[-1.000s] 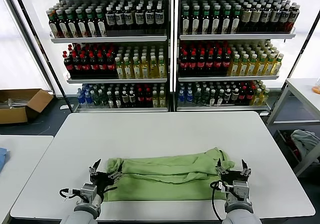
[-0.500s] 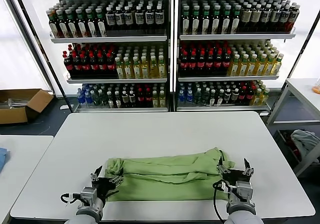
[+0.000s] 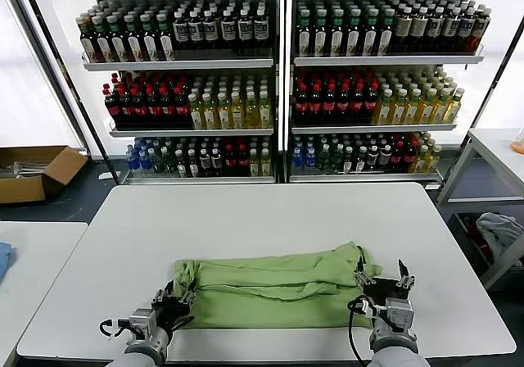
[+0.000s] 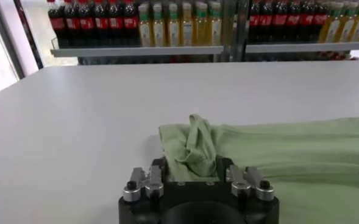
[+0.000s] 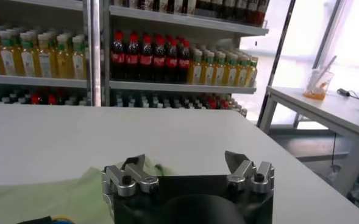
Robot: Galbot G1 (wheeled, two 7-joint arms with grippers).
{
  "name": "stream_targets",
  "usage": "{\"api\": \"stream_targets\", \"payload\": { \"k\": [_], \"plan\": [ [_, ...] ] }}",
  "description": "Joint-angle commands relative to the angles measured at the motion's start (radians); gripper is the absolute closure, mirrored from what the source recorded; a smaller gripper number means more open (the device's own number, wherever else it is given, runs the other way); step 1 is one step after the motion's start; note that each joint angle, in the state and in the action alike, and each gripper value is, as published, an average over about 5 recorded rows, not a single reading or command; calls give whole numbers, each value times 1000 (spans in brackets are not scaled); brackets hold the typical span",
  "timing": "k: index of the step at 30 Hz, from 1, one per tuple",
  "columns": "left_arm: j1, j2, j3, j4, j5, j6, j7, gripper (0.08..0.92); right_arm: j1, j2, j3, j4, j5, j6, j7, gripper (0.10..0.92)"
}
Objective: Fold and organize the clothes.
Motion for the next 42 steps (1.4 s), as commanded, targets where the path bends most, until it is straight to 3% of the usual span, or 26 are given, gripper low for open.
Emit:
{"api": "stream_targets", "payload": {
  "k": [1,10,14,19,25,29,33,42],
  "plan": [
    [1,-4,-5,12,-28,14,1,570,0,-1,2,-1,3,3,-1,203],
    [-13,23,-59,-31,-27,-3,-6,829,7,-2,-1,-4,3,3,-1,203],
    [-24,66,-135,-69,-33,-9,-6,894,13,-4,-3,-2,2,-1,-2,203],
    [-42,197,-293,-77,-72,-12,-5,896,23,-4,-7,2,2,-7,-3,203],
    [-72,420,-495,45,-119,-28,5,896,28,-4,-12,2,2,-9,-1,203],
    [-70,508,-561,81,-142,-31,11,896,30,0,-16,2,0,-10,0,203],
    [-32,484,-530,-2,-138,-25,23,896,27,5,-20,9,-4,-11,1,203],
    [-3,259,-217,-125,-84,0,25,896,-8,4,2,29,-7,-7,1,203]
  ]
}}
